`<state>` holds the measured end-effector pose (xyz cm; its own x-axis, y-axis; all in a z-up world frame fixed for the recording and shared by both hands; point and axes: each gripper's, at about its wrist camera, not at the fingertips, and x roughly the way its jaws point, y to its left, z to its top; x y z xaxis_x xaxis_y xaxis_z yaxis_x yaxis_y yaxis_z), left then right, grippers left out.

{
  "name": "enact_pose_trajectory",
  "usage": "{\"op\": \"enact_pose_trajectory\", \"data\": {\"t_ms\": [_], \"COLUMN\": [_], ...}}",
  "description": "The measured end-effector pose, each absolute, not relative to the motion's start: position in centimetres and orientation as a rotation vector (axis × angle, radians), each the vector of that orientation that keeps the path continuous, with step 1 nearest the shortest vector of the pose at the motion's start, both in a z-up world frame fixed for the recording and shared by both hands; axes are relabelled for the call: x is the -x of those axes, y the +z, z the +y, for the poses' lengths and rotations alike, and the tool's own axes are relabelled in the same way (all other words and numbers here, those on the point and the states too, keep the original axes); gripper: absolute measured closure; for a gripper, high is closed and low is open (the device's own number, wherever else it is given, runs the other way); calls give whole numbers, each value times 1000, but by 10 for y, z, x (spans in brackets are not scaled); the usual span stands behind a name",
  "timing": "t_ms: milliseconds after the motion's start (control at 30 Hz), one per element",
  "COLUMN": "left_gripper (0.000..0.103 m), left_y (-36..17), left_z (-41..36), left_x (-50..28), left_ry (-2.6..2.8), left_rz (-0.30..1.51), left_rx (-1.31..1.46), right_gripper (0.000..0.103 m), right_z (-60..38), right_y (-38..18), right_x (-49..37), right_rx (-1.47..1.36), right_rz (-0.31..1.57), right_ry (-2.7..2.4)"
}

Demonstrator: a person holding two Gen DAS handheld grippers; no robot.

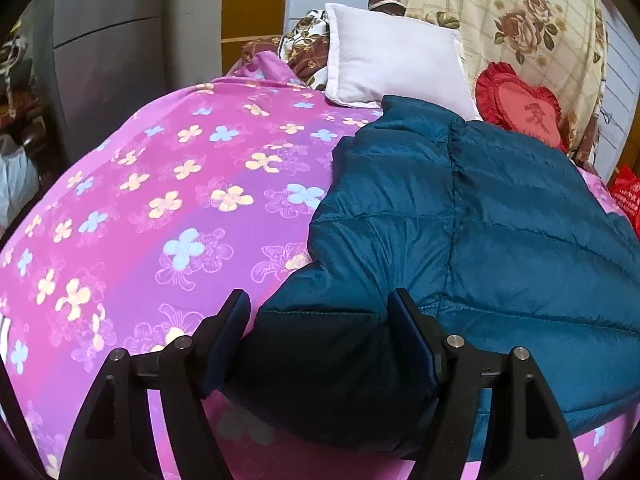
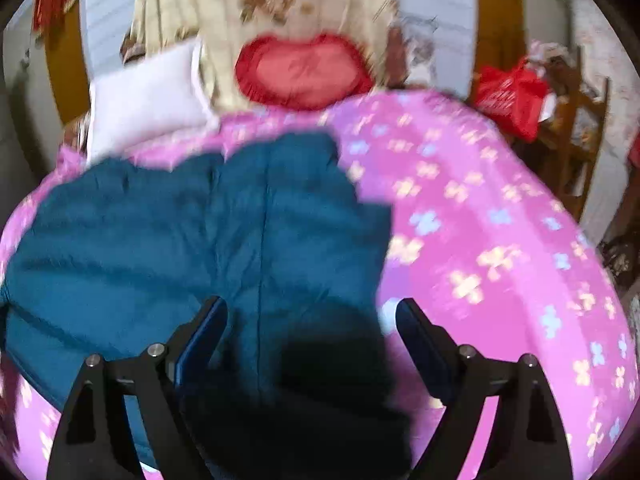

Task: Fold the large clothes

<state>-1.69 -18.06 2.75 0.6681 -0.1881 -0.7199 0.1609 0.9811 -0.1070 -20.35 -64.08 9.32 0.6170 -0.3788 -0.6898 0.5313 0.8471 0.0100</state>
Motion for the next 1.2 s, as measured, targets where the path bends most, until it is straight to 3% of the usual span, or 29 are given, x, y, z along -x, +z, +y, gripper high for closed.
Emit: {"op": "enact_pose_trajectory", "data": {"t_ms": [167,433,500,667,1000,1200], "left_gripper": [50,49,48,46,46,44], "left_y": [26,26,26,23,22,21], "left_z": [-178,-178,-179,-179,-179,-181], "left_x": [14,12,12,10,12,12], "left_ry": [-206,-213,-221,-223,-219,-212], "left_rz": [836,828,827,829,835,821], "left_rx": [71,51,50,58,75,60], "right_gripper": [13,13,9,4,6,6], "right_z": [-614,-555,-557,-570,-612,-663], "right_y": [122,95,83,58,89,52], "right_x": [185,86,72,71,146,166], "right_rx": [-226,-102,-134,-234,-216,-302], "right_rz": [704,807,811,824,761,827], "right_ry": [-402,-275,-303,-309,-385,-481]}}
